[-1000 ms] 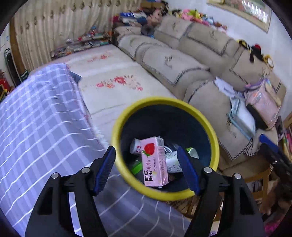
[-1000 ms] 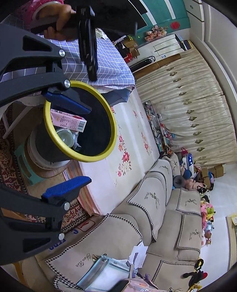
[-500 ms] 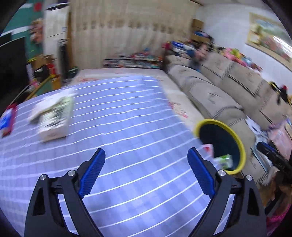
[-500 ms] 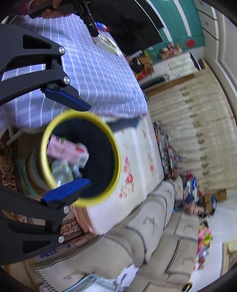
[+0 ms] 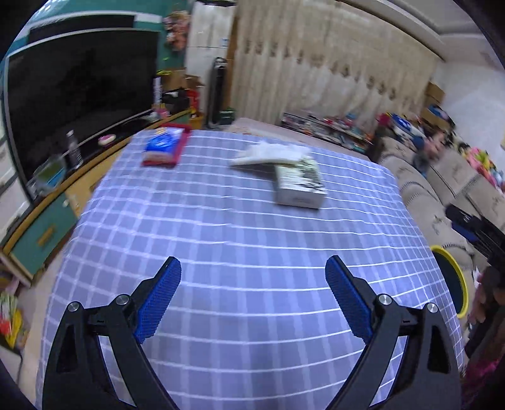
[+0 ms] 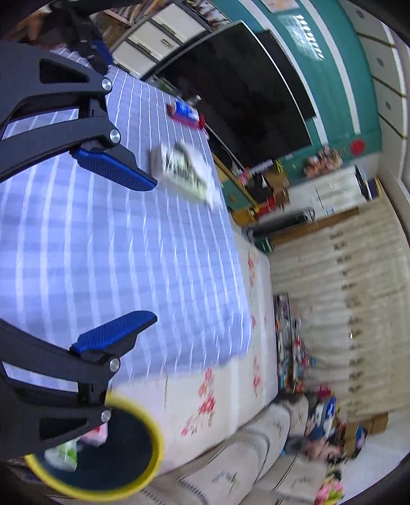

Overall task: Collect trash
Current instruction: 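Grasp the white flower-print tissue box with the right gripper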

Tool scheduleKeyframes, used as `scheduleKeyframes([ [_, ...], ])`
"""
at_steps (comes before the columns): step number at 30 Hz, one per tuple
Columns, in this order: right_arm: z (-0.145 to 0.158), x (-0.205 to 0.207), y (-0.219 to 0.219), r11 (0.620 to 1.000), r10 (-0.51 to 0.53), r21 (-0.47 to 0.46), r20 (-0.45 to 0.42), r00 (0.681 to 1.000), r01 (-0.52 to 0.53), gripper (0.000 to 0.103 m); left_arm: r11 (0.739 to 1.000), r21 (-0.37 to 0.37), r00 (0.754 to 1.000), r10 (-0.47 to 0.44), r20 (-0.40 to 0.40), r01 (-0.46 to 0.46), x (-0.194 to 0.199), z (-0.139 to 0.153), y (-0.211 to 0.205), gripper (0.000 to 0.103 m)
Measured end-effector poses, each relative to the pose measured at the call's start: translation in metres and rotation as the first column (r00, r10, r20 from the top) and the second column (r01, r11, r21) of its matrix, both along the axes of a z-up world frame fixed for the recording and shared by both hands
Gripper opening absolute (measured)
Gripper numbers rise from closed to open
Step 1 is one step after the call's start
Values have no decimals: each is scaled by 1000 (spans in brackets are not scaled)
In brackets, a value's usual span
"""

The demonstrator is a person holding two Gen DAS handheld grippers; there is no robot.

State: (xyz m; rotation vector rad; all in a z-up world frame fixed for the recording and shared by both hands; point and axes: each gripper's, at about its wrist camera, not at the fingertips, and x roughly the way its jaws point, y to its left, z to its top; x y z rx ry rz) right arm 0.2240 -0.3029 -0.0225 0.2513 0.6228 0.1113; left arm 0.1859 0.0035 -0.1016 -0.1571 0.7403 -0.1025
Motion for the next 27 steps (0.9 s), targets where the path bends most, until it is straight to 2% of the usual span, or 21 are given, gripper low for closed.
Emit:
scheduleKeyframes([
  [5, -2, 46, 87, 998, 57, -39, 15, 998, -56, 82, 998, -48, 999, 27, -23, -28, -5, -12, 23, 91],
  [9, -19, 87, 141, 993, 84, -86, -29, 996, -87, 86, 998, -62, 999, 20, -28, -21, -10, -13, 32, 91],
  [12, -35, 116, 165, 991, 85, -97, -84, 993, -93, 88, 997, -70, 999, 17, -30, -19, -11, -18, 39, 91],
  [20, -60, 162, 177, 979, -41, -206, -166, 985, 6, 90, 995, -92, 998, 33, -51, -38, -14, -26, 55, 91],
  [23, -68, 178, 174, 982, -26, -187, -217, 976, -15, 90, 994, -97, 998, 36, -61, -41, -14, -29, 59, 91],
  [27, -73, 190, 174, 986, -24, -168, -240, 970, -17, 90, 994, -102, 997, 30, -65, -37, -14, -32, 58, 91],
])
